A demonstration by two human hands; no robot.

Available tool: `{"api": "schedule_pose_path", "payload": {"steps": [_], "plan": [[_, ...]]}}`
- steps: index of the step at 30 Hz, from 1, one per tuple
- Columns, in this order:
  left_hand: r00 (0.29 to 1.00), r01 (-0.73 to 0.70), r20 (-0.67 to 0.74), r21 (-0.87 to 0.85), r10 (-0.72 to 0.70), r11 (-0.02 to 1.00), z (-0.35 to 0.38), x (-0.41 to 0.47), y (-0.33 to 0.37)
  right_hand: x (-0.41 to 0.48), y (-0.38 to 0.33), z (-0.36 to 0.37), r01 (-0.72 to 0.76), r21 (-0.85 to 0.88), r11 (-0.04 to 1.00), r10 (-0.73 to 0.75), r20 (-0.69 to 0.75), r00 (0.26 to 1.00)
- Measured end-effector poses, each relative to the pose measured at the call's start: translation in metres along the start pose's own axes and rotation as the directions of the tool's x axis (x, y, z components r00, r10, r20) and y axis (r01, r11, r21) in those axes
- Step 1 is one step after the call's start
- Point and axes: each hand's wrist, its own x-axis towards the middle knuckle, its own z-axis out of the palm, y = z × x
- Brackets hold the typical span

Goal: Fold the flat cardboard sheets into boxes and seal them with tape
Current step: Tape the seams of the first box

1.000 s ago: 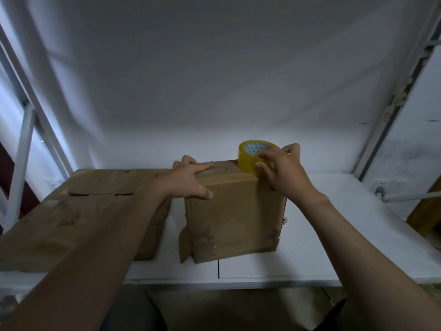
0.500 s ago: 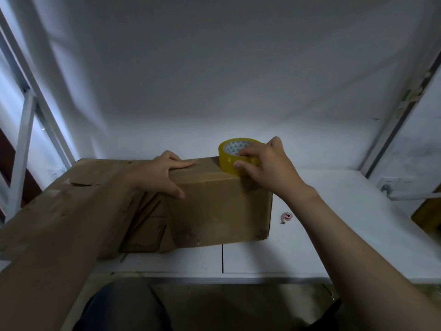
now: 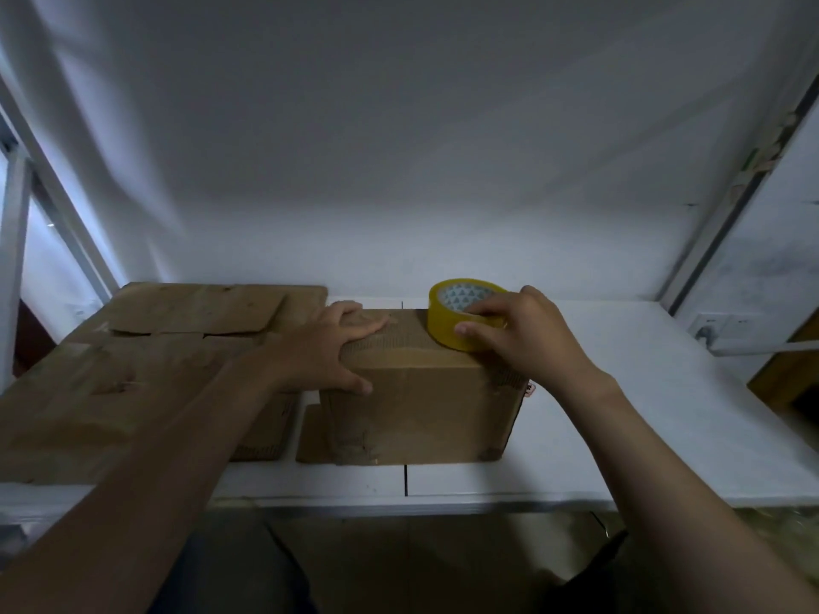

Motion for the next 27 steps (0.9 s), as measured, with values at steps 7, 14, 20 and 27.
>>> {"api": "schedule_pose_path", "payload": {"steps": [7,14,20,27], "plan": [[0.982,-0.004,-0.186,0.079,0.018,0.997,0.008,-0.012,0.04,0.017,-0.013,-0.009,0.016,-0.065,0.998,-0.003,0.192,0.981],[0.861,-0.156,-0.497,-0.461,-0.109,0.874,0.028,-0.001,0.062,0.014,-0.003,-0.006,-0.006,-0.067,0.998,0.017,0.163,0.986],[0.808,-0.184,-0.526,-0.654,-0.266,0.734,0.021,-0.003,0.069,0.02,-0.026,-0.002,0.032,-0.058,0.998,-0.029,0.055,0.998],[0.735,-0.185,-0.526,-0.762,-0.427,0.62,0.019,0.001,0.069,0.029,-0.055,-0.008,0.142,-0.139,0.98,-0.13,0.097,0.987]]}}
